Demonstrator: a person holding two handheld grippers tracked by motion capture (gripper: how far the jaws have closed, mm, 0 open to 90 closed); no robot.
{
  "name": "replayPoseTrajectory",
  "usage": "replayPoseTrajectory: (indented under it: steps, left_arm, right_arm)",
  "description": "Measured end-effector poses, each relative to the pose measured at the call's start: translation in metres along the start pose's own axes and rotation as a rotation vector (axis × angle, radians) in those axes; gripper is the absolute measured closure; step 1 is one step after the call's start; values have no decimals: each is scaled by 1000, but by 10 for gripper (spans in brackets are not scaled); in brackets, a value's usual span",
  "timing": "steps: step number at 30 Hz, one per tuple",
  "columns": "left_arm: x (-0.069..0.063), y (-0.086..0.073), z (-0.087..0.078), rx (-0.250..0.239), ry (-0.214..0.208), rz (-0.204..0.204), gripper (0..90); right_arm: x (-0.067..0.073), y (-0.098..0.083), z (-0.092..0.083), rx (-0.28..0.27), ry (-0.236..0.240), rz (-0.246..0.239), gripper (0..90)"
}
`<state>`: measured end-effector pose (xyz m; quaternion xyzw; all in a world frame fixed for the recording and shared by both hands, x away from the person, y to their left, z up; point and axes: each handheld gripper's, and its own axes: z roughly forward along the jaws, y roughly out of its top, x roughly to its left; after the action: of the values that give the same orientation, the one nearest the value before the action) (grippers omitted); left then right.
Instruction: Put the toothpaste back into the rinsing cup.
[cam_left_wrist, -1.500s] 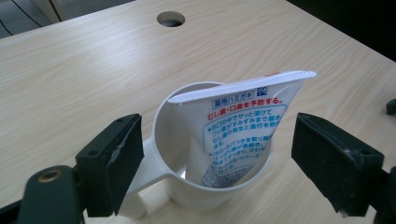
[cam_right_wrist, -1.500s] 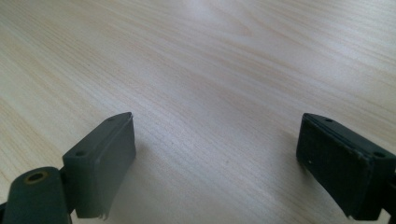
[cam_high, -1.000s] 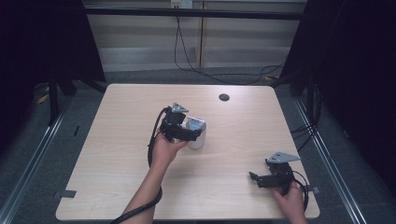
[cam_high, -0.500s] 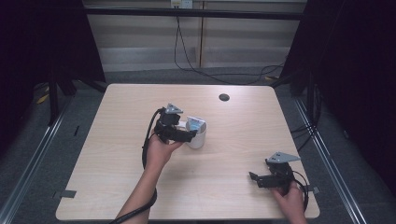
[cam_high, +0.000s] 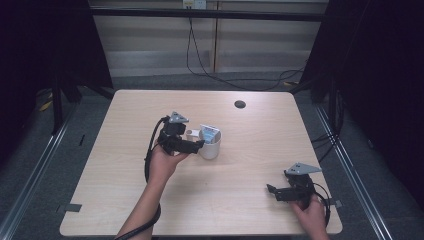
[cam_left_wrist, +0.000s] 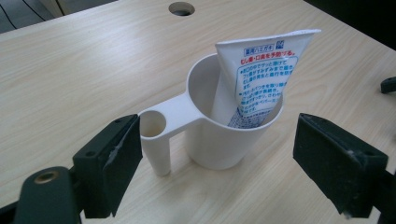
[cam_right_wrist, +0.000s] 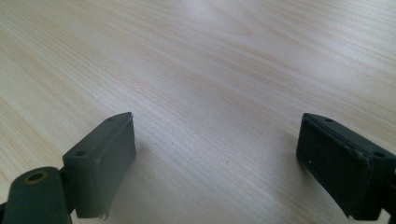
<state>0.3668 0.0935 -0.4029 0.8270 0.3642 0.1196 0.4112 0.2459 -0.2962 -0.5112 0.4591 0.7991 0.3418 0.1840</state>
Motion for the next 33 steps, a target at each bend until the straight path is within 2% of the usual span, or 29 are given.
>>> replayPoseTrajectory:
  steps: [12, 13, 20, 24, 25, 27, 28, 30, 31, 32, 33]
  left_arm:
    - [8, -8, -10, -3, 4, 1, 153]
    - [8, -9, -10, -13, 7, -12, 153]
    - [13, -15, -14, -7, 12, -3, 153]
    - [14, -19, -14, -15, 10, -17, 153]
    - [15, -20, -15, 1, 10, -1, 153]
    - [18, -23, -16, 2, 12, 1, 153]
    - [19, -25, -15, -9, 15, -14, 153]
    - [21, -29, -16, -1, 13, -16, 151]
    - [22, -30, -17, 3, 15, -5, 151]
    - [22, -31, -16, -3, 17, -24, 151]
    - [23, -33, -17, 5, 15, -18, 151]
  right_arm:
    - [0, 0, 0, 0, 0, 0, 113]
    - [0, 0, 0, 0, 0, 1, 113]
    - [0, 0, 0, -1, -1, -1, 113]
    - [0, 0, 0, 0, 0, 1, 113]
    - [0, 0, 0, 0, 0, 1, 113]
    - [0, 0, 0, -1, -1, 0, 113]
    - [0, 0, 0, 0, 0, 1, 113]
    - [0, 0, 0, 0, 0, 0, 113]
    - [0, 0, 0, 0, 0, 0, 113]
    - [0, 0, 0, -1, -1, -1, 113]
    - [0, 0, 0, -1, -1, -1, 113]
